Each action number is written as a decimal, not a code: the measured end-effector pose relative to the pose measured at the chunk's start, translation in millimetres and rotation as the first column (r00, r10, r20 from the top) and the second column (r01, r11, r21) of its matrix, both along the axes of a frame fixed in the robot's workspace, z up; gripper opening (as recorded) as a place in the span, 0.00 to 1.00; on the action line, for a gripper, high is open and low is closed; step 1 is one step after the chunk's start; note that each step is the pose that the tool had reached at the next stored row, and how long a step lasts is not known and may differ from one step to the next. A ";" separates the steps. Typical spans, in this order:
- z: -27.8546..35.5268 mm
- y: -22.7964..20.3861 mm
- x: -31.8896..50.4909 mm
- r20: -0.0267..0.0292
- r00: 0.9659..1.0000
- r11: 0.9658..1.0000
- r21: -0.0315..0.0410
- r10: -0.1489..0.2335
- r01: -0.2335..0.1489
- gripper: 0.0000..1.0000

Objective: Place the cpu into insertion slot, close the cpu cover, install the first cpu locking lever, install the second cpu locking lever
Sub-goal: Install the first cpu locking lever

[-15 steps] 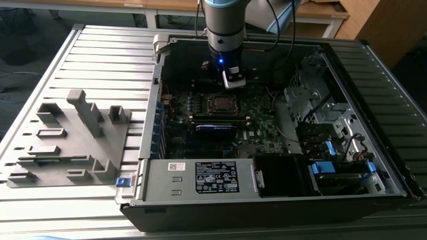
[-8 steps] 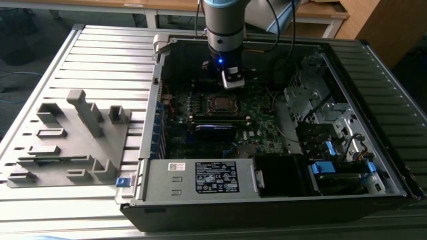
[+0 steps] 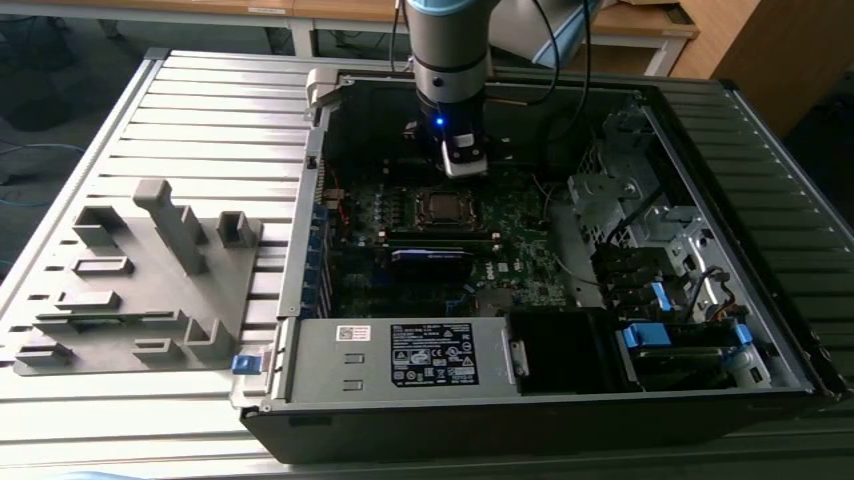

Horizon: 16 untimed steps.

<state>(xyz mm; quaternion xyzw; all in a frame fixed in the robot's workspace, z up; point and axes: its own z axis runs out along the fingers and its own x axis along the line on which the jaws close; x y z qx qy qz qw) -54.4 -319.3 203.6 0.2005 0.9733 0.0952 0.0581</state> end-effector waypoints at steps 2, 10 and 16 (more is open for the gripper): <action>0.0 0.2 -0.3 0.000 1.000 1.000 0.000 -0.002 0.002 0.11; -2.0 0.3 -1.8 0.016 1.000 1.000 0.011 -0.002 0.002 0.11; -2.3 0.3 -2.0 0.017 1.000 1.000 0.013 -0.002 0.002 0.11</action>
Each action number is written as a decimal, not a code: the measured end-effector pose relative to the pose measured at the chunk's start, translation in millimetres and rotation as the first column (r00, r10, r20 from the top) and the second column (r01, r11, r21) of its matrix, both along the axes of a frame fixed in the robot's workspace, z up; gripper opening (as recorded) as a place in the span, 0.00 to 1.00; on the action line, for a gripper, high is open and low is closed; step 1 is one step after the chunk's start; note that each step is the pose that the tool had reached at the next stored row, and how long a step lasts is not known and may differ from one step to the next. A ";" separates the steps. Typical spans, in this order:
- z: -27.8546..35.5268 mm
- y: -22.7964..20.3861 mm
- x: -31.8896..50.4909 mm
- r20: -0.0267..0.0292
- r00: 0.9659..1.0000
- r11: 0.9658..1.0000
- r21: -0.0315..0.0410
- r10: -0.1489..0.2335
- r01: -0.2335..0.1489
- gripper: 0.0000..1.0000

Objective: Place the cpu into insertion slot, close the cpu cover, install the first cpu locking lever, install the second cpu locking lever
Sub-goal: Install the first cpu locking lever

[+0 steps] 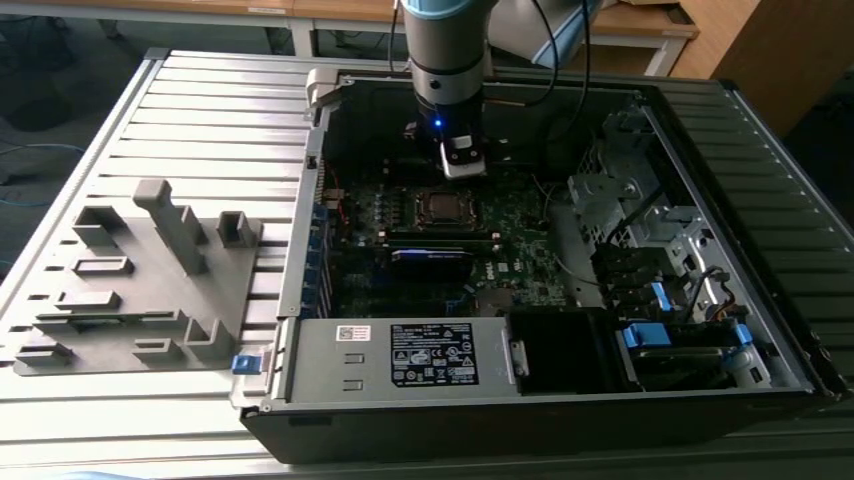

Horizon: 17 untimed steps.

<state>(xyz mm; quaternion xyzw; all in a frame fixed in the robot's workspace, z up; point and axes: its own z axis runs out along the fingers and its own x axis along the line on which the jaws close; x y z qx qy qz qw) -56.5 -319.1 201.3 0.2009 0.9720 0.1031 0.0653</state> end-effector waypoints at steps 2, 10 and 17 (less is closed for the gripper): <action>-0.6 0.0 -0.1 0.002 1.000 1.000 0.000 0.000 0.000 0.11; -3.3 0.0 0.0 0.012 1.000 1.000 0.000 0.001 -0.001 0.11; -5.0 0.0 -0.1 0.016 1.000 1.000 0.000 0.003 -0.003 0.11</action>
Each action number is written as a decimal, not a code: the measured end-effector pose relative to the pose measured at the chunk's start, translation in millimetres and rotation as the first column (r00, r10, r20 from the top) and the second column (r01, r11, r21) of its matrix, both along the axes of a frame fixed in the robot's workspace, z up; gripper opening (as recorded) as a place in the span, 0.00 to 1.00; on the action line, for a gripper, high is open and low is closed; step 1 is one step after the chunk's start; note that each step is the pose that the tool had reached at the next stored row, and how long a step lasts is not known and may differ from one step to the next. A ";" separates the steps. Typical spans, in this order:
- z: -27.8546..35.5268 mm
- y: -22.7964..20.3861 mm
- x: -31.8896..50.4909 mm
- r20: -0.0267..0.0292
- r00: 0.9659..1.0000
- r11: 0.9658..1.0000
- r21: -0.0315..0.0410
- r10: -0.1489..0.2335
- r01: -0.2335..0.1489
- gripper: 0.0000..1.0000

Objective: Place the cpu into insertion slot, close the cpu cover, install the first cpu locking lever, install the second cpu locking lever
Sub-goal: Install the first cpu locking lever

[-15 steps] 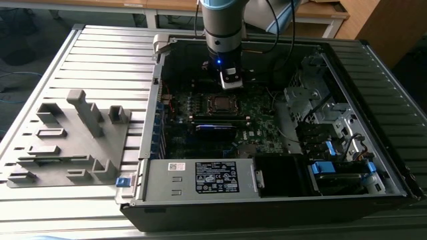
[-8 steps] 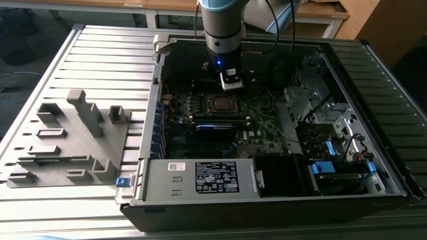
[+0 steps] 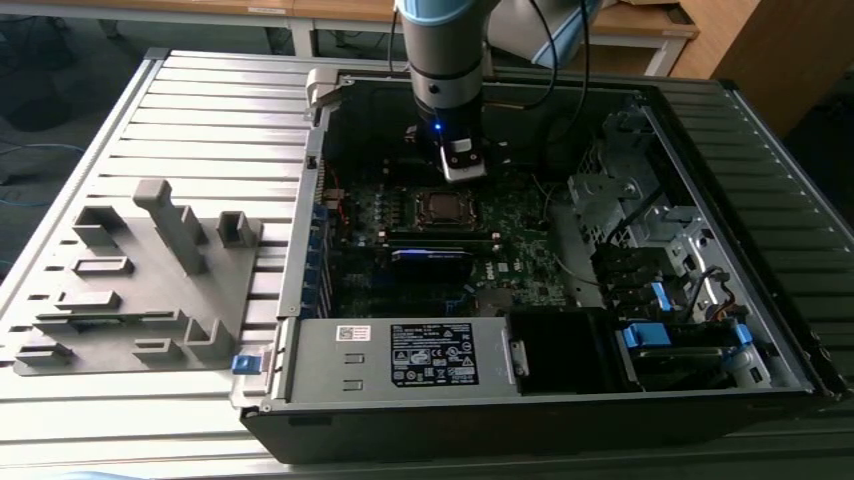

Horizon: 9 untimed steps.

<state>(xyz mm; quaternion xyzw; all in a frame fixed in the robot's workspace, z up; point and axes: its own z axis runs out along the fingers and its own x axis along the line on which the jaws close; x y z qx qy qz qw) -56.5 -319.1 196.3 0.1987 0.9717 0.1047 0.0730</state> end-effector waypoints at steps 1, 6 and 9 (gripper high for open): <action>-0.3 0.0 0.0 0.001 1.000 1.000 0.000 0.001 -0.001 0.11; -2.0 0.0 0.0 0.005 1.000 1.000 0.000 0.008 -0.008 0.11; -2.8 0.0 0.0 0.006 1.000 1.000 0.000 0.014 -0.014 0.11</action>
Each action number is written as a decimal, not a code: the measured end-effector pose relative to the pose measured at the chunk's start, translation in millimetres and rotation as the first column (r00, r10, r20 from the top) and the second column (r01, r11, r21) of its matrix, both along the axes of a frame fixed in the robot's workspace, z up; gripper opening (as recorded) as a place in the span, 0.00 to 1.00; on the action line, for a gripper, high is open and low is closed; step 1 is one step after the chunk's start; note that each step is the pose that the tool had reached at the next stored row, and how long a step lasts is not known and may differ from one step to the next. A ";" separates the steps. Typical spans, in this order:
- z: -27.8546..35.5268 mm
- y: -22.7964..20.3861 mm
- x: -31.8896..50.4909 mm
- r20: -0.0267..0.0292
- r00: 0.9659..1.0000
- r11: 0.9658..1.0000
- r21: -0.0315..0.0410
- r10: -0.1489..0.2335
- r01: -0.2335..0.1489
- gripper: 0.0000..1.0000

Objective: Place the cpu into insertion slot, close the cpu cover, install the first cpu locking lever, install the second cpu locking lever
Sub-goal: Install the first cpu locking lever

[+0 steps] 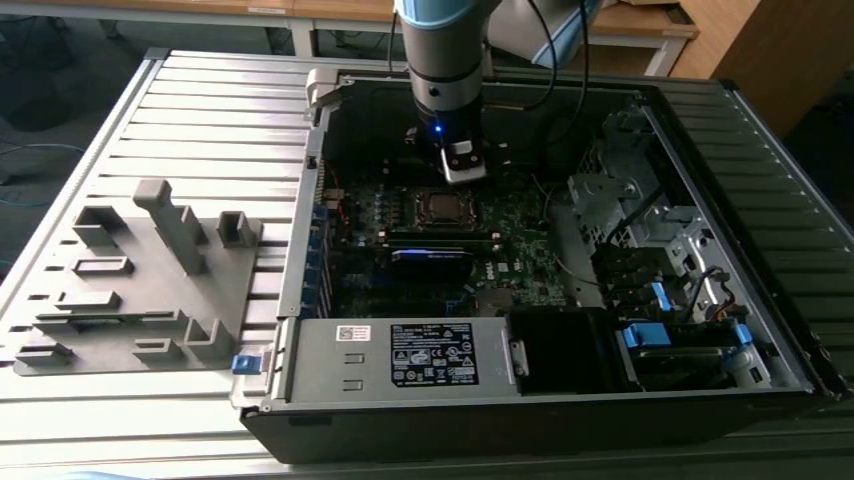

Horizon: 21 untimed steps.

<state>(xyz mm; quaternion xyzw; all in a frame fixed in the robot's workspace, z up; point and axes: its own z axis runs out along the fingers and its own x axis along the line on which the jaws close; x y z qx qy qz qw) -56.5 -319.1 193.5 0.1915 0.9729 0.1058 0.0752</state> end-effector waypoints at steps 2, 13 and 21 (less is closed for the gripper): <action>-0.2 -0.4 0.0 0.001 1.000 1.000 0.000 0.005 -0.005 0.11; 4.3 -1.0 0.0 0.003 1.000 1.000 0.000 0.011 -0.011 0.11; 4.3 -3.7 0.0 0.010 1.000 1.000 0.000 0.013 -0.013 0.11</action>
